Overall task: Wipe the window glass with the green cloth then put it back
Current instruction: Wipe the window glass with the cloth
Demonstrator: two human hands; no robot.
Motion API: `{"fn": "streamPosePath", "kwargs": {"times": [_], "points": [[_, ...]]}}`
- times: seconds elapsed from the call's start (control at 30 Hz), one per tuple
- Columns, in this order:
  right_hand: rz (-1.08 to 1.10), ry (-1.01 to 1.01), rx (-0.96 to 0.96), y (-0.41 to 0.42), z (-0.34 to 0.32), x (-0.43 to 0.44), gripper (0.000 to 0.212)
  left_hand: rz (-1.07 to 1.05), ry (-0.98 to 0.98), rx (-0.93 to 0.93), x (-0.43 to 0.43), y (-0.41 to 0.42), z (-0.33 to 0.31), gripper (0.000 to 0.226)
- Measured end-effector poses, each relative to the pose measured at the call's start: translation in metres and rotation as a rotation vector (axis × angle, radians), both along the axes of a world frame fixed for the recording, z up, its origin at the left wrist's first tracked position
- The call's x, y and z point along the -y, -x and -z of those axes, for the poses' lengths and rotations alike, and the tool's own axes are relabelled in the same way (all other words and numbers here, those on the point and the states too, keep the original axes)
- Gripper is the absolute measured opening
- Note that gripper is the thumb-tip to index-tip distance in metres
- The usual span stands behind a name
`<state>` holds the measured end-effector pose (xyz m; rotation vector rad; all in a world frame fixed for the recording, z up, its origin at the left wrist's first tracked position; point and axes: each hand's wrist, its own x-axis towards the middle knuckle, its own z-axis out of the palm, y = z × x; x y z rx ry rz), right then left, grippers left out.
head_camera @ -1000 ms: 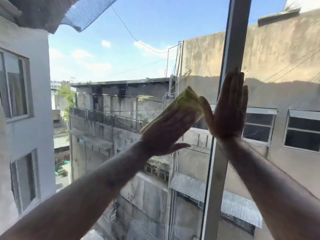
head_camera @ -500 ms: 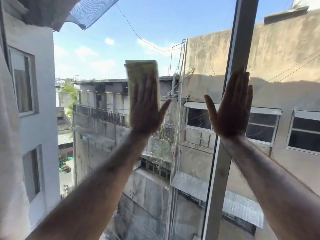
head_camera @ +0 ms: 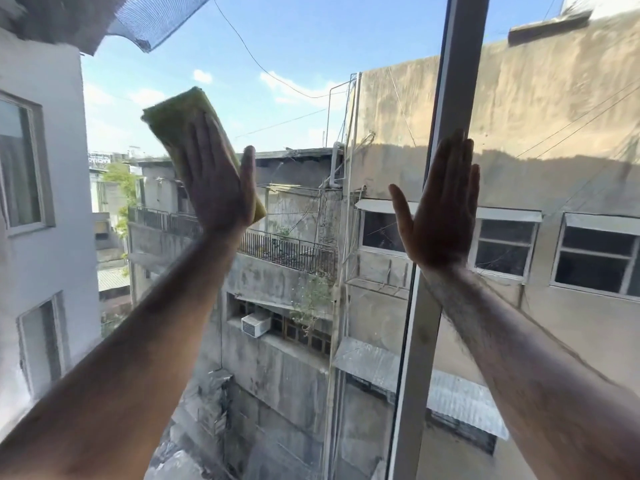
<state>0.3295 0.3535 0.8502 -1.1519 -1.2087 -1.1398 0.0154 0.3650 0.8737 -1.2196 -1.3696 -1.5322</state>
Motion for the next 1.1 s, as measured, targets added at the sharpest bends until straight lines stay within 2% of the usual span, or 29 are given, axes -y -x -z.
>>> {"fn": "streamPosePath", "kwargs": {"times": [0.03, 0.13, 0.17, 0.23, 0.3, 0.33, 0.37, 0.5, 0.57, 0.63, 0.7, 0.77, 0.9, 1.0, 1.1], "points": [[-0.004, 0.001, 0.002, -0.001, 0.000, 0.000, 0.093, -0.002, -0.020, -0.157, -0.003, -0.017, -0.004, 0.080], [-0.012, 0.000, 0.005, -0.001, 0.000, 0.001, 0.091, 0.037, -0.035, -0.930, -0.013, -0.058, 0.032, 0.086], [-0.009, 0.001, 0.001, 0.000, 0.001, 0.002, 0.090, 0.048, -0.007, -1.136, -0.013, -0.059, 0.051, 0.087], [-0.006, 0.005, -0.001, 0.000, 0.001, 0.003, 0.090, 0.049, 0.057, -1.330, -0.011, -0.035, 0.080, 0.086], [-0.008, 0.017, -0.003, 0.001, 0.000, 0.004, 0.090, 0.041, 0.049, -1.320, -0.007, 0.009, 0.086, 0.083], [-0.010, 0.025, -0.005, 0.001, 0.000, 0.004, 0.090, 0.014, 0.036, -1.247, -0.006, 0.031, 0.083, 0.081], [-0.013, 0.030, -0.005, 0.001, 0.001, 0.004, 0.091, -0.012, 0.023, -1.113, -0.004, 0.052, 0.076, 0.080], [-0.012, 0.023, -0.004, 0.001, 0.001, 0.003, 0.092, -0.026, 0.031, -0.244, 0.003, 0.062, 0.009, 0.074], [-0.009, 0.011, -0.005, 0.001, 0.002, 0.001, 0.092, -0.006, 0.023, -0.069, 0.005, 0.032, -0.025, 0.078], [-0.006, 0.007, -0.001, 0.000, 0.001, 0.000, 0.091, 0.009, 0.047, -0.123, 0.006, -0.011, -0.043, 0.083], [-0.007, 0.008, 0.003, 0.000, 0.001, 0.000, 0.091, 0.025, 0.070, -0.325, 0.003, -0.053, -0.036, 0.088], [-0.005, 0.006, 0.007, -0.001, 0.001, -0.001, 0.091, 0.051, 0.064, -0.494, 0.000, -0.083, -0.007, 0.090], [-0.003, -0.013, 0.010, -0.003, 0.002, -0.002, 0.090, 0.054, 0.033, -0.561, 0.005, -0.099, 0.066, 0.089], [-0.013, -0.022, 0.013, -0.002, 0.002, -0.004, 0.090, 0.041, 0.012, -0.633, 0.014, -0.093, 0.071, 0.077], [-0.009, -0.015, 0.008, -0.002, 0.002, -0.004, 0.090, 0.080, -0.065, -0.696, 0.020, -0.078, 0.044, 0.048]]}}
